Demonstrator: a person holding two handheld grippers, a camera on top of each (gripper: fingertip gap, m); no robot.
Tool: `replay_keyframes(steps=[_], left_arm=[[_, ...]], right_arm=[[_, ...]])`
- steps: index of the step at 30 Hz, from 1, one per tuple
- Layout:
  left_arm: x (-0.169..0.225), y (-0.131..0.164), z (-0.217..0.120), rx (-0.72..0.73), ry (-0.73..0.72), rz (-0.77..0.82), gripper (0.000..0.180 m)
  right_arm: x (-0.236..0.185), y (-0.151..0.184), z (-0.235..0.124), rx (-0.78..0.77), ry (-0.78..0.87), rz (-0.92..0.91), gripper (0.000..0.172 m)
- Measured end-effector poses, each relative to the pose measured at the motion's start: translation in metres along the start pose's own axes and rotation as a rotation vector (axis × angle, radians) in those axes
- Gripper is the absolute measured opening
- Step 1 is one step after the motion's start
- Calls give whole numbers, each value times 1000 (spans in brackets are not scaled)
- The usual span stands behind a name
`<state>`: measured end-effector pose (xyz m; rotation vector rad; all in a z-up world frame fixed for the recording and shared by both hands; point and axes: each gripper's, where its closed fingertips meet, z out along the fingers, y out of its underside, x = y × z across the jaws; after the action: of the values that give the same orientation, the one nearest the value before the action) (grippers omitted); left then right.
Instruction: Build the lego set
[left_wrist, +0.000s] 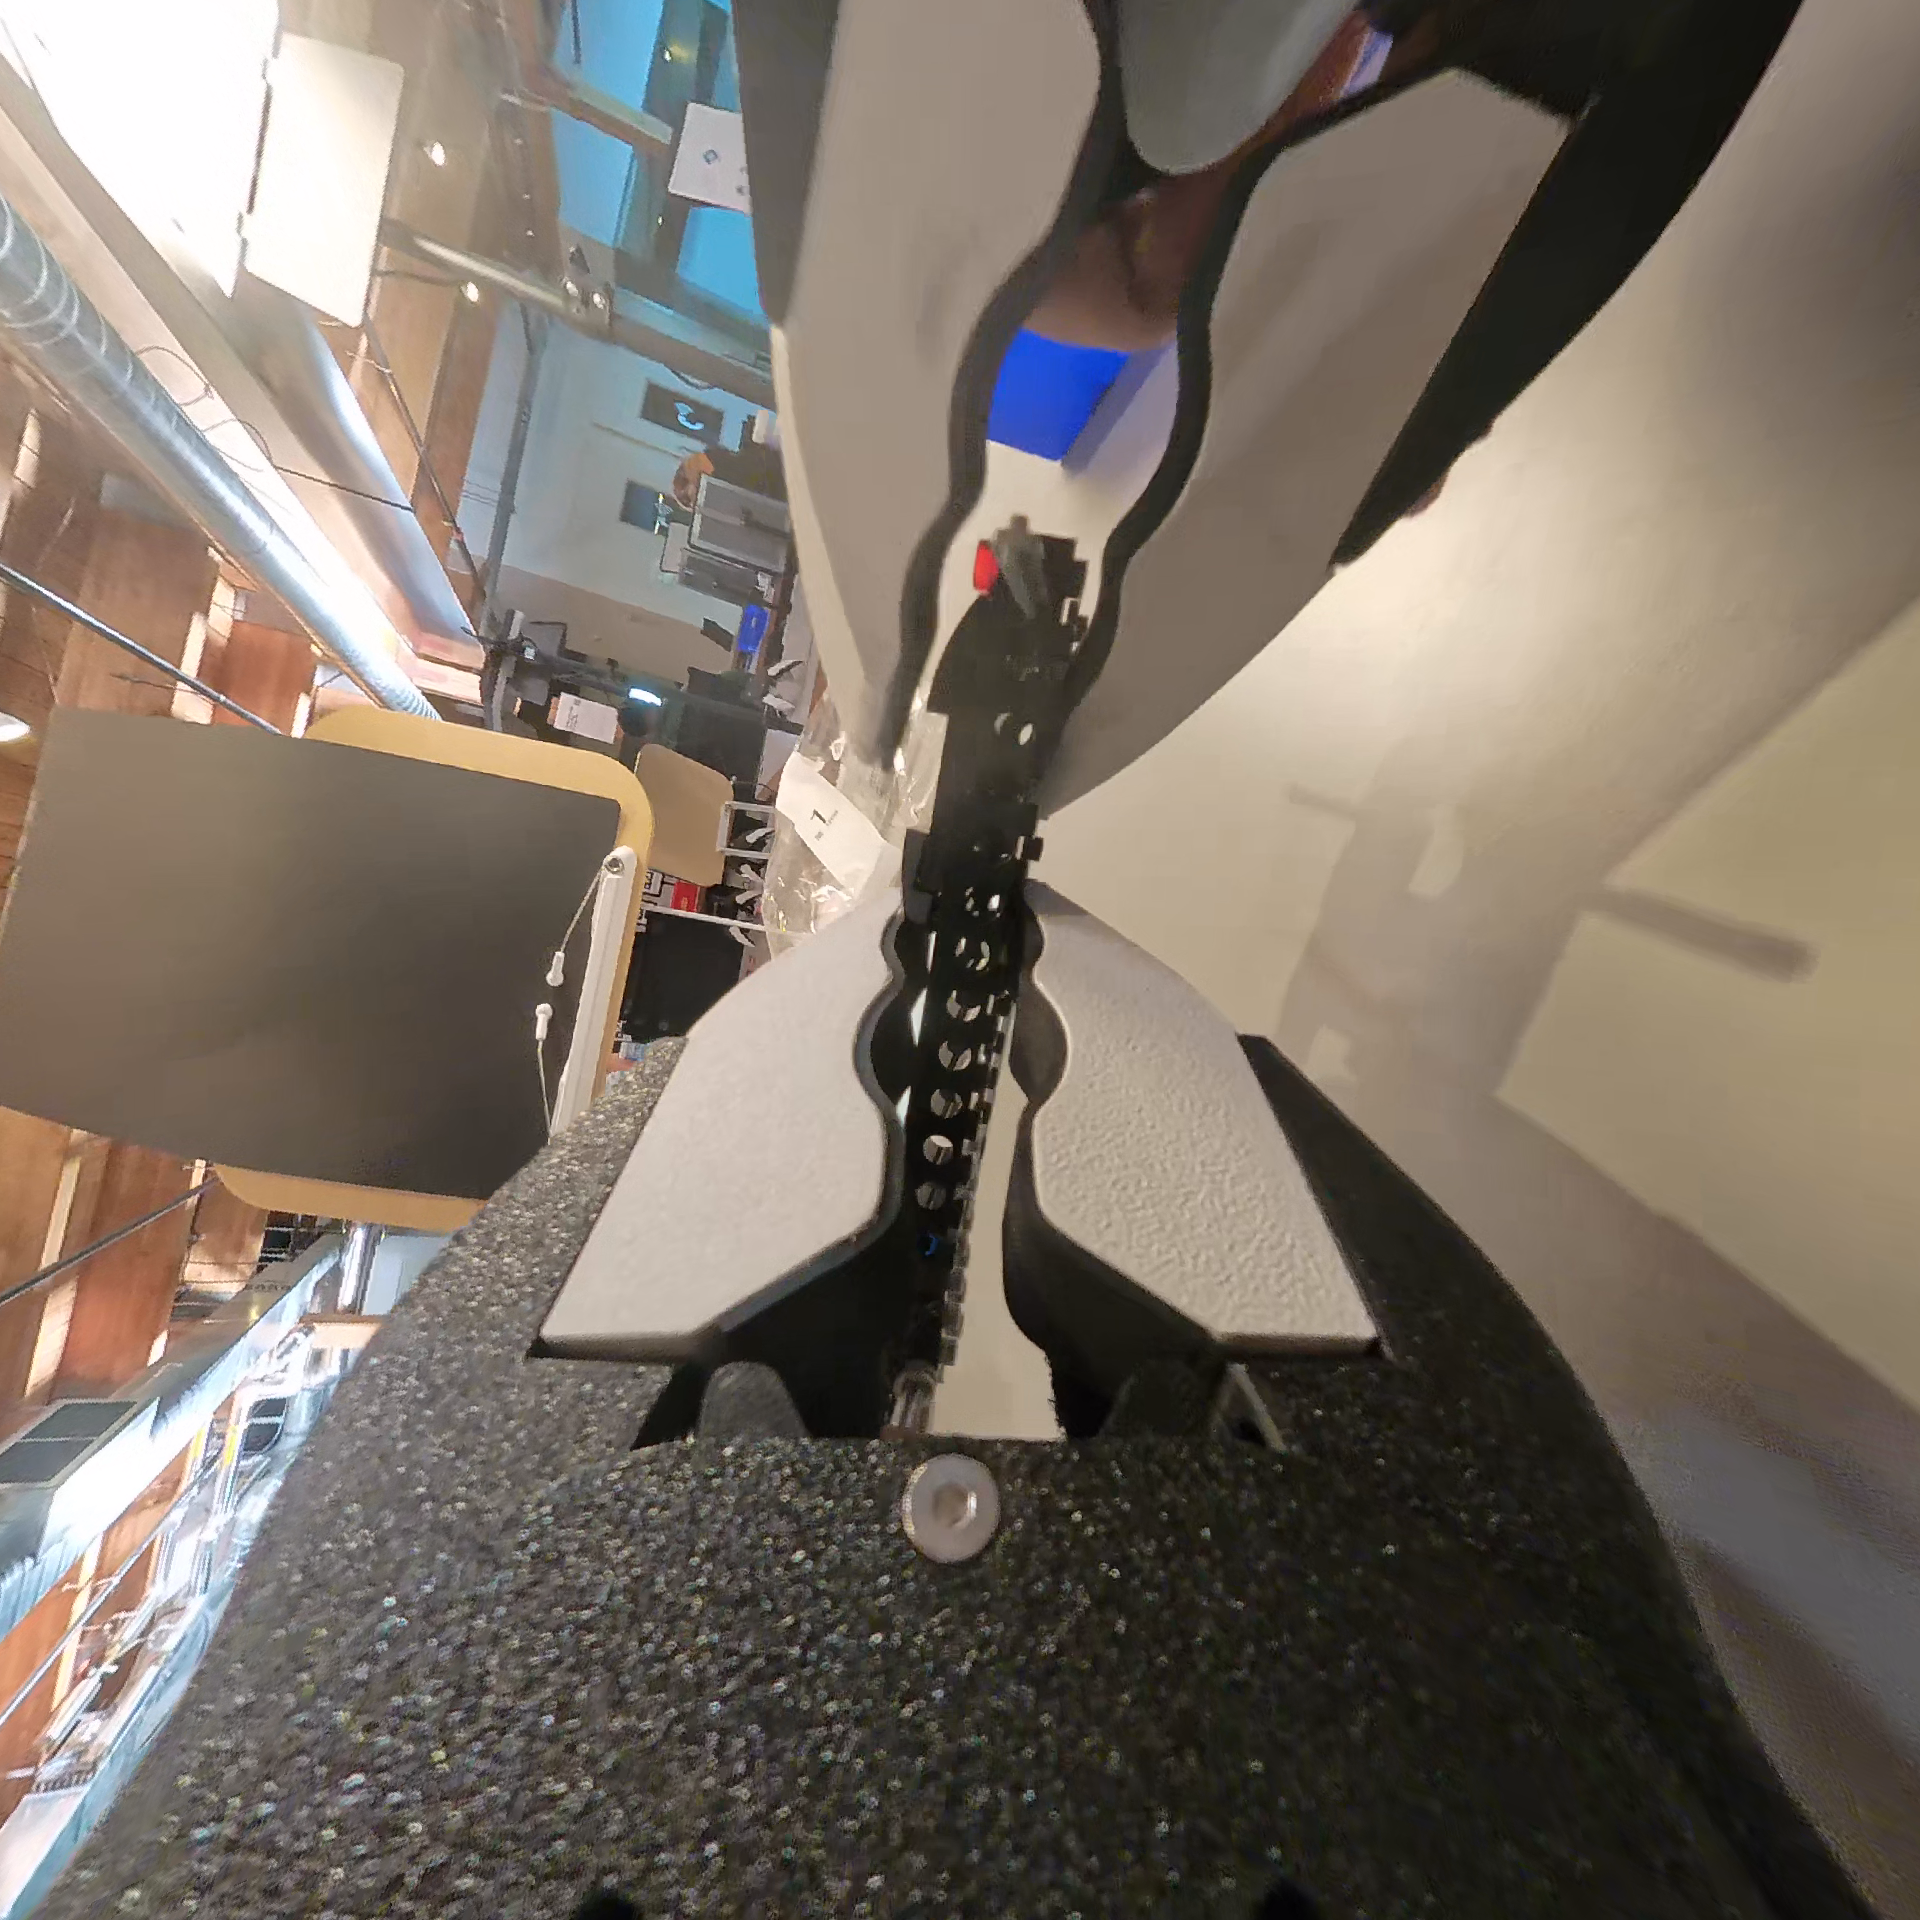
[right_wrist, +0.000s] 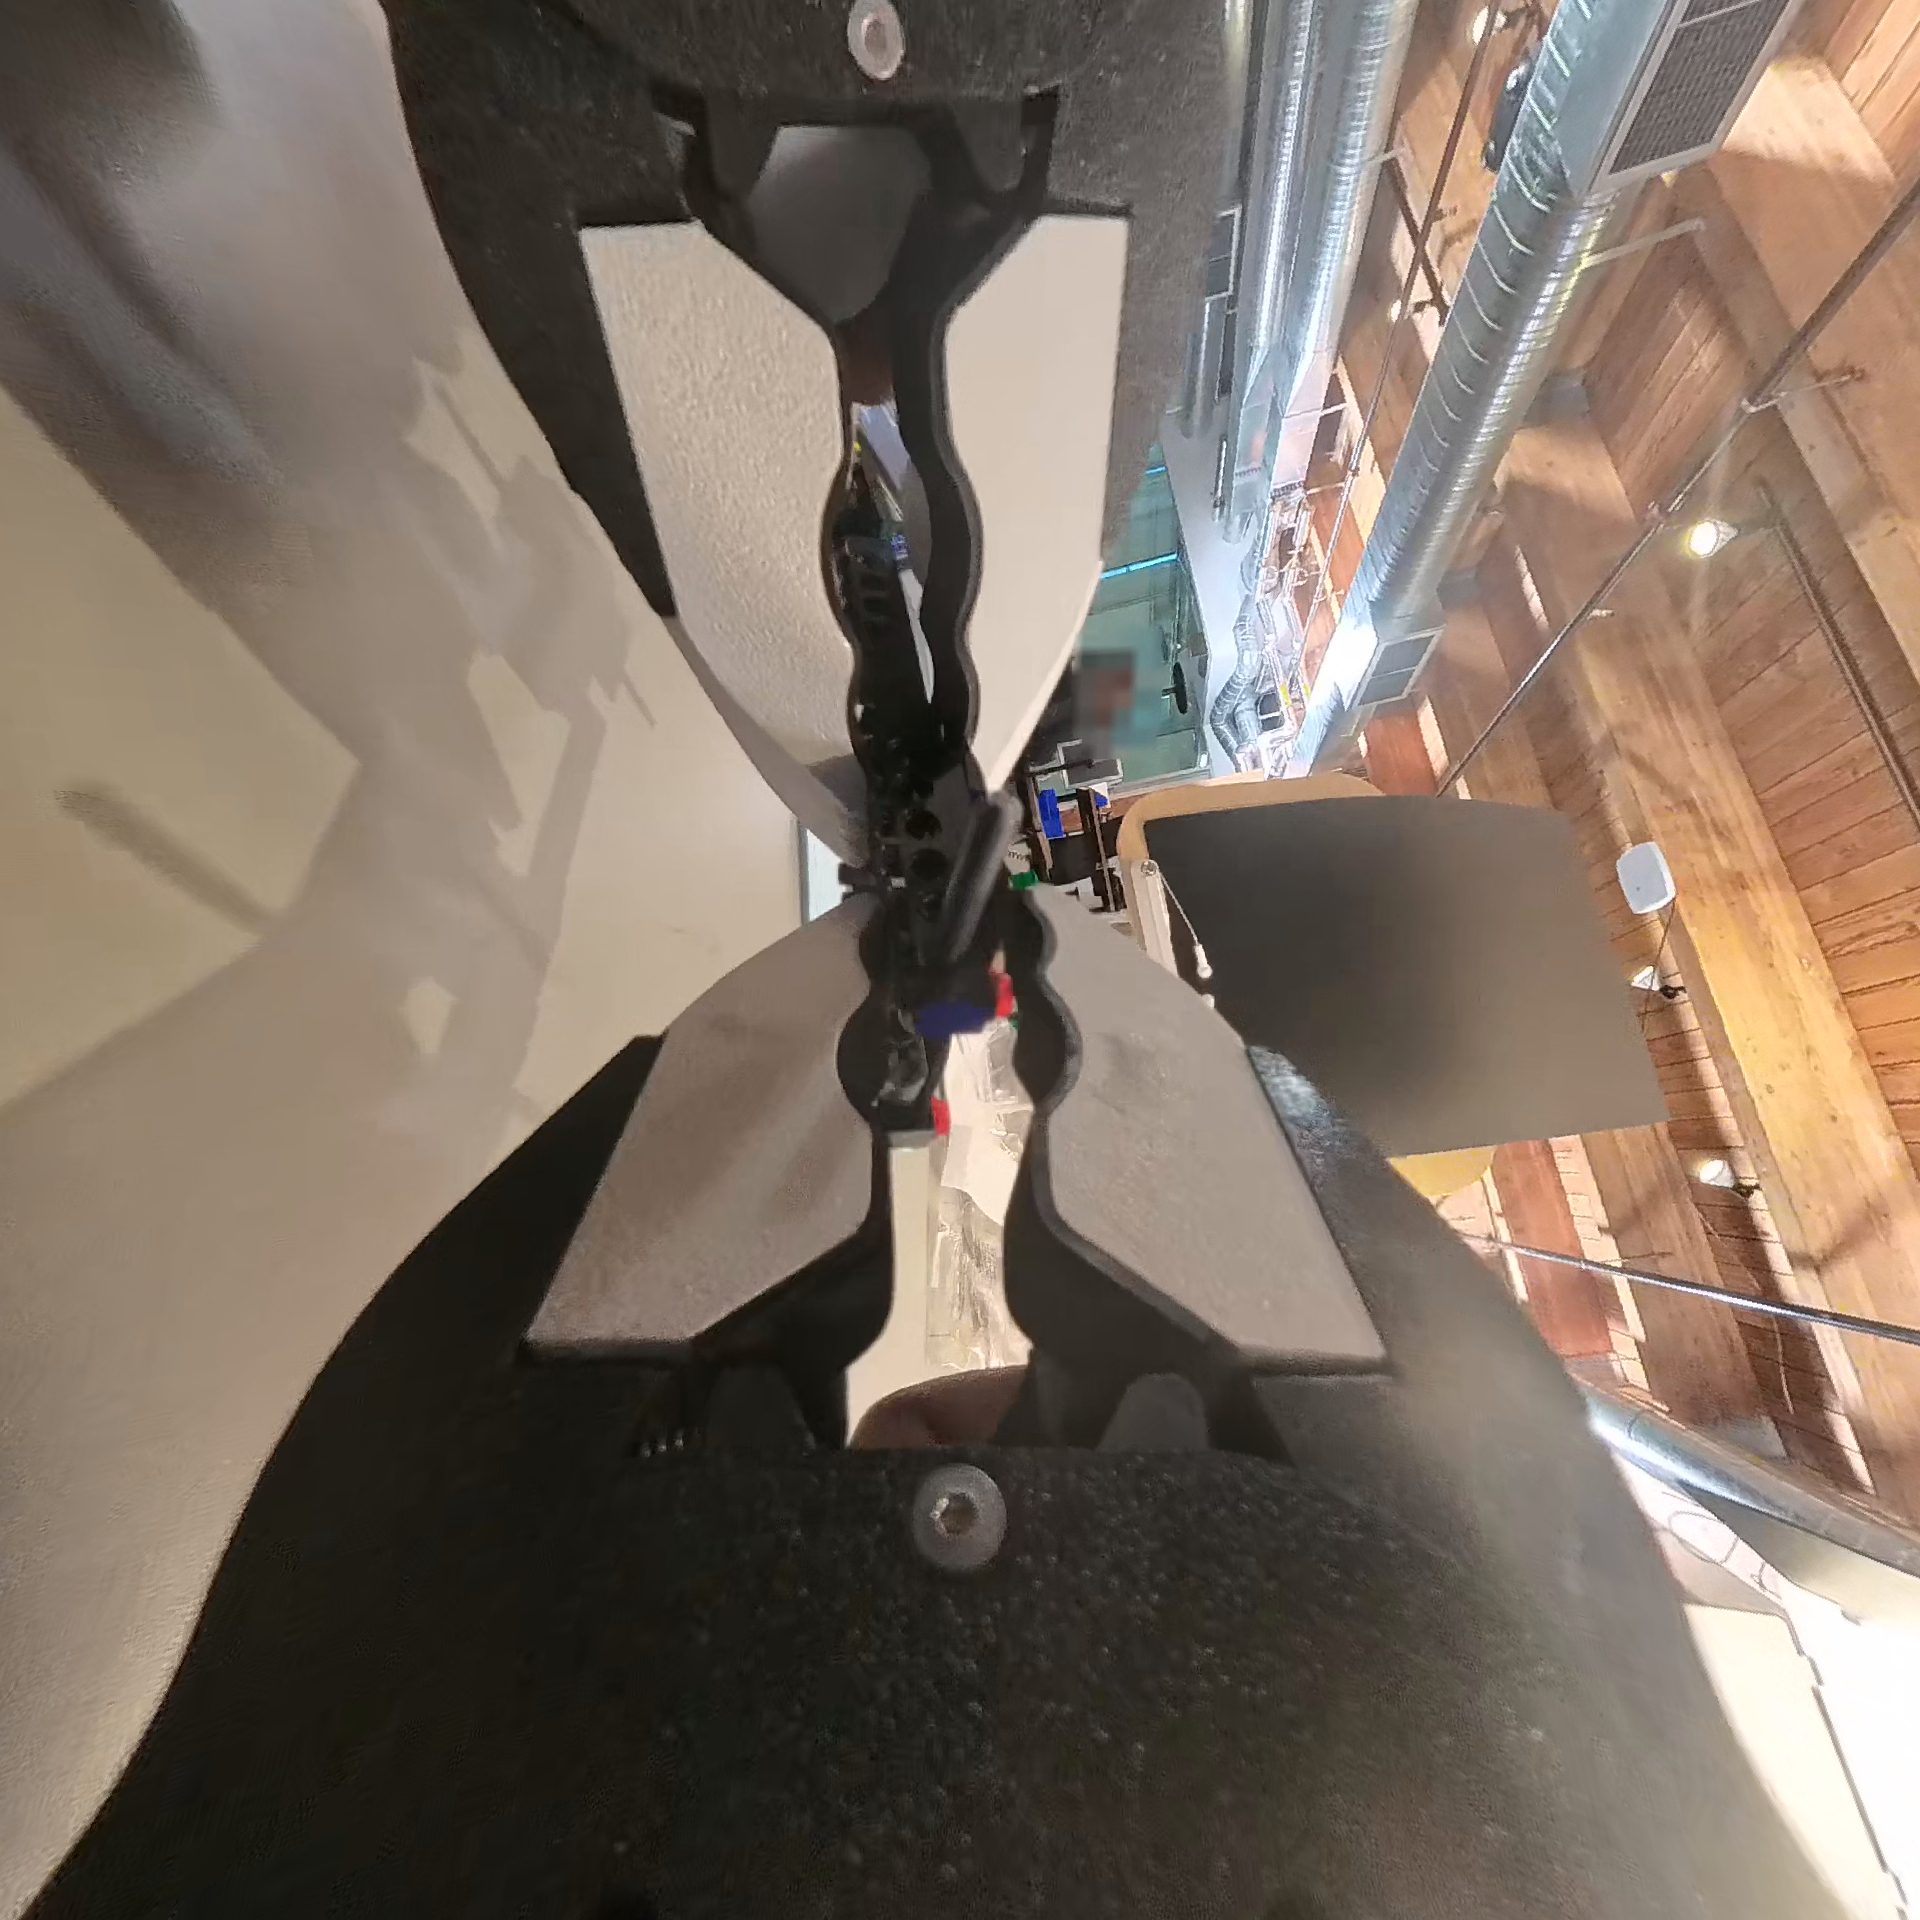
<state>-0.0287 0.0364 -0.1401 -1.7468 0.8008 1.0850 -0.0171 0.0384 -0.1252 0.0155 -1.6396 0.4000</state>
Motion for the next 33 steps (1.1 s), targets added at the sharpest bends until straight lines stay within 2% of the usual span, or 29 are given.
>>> replay_keyframes(steps=[9, 15, 18, 24, 28, 33], left_arm=[[2, -2, 1, 14, 7, 4, 15], [3, -1, 4, 30, -44, 39, 16], [2, 1, 6, 21, -69, 62, 24], [17, 13, 8, -11, 32, 47, 39], [15, 9, -5, 91, 103, -52, 53], [-19, -16, -41, 413, 150, -289, 58]], right_arm=[[-3, -1, 1, -3, 13, -33, 17], [-5, 1, 2, -10, 18, -52, 17], [-7, 2, 1, -5, 14, -59, 17], [-17, 15, 4, -2, -43, -49, 18], [-30, 17, 3, 47, -134, -18, 19], [-45, 26, 7, 31, -254, 69, 24]])
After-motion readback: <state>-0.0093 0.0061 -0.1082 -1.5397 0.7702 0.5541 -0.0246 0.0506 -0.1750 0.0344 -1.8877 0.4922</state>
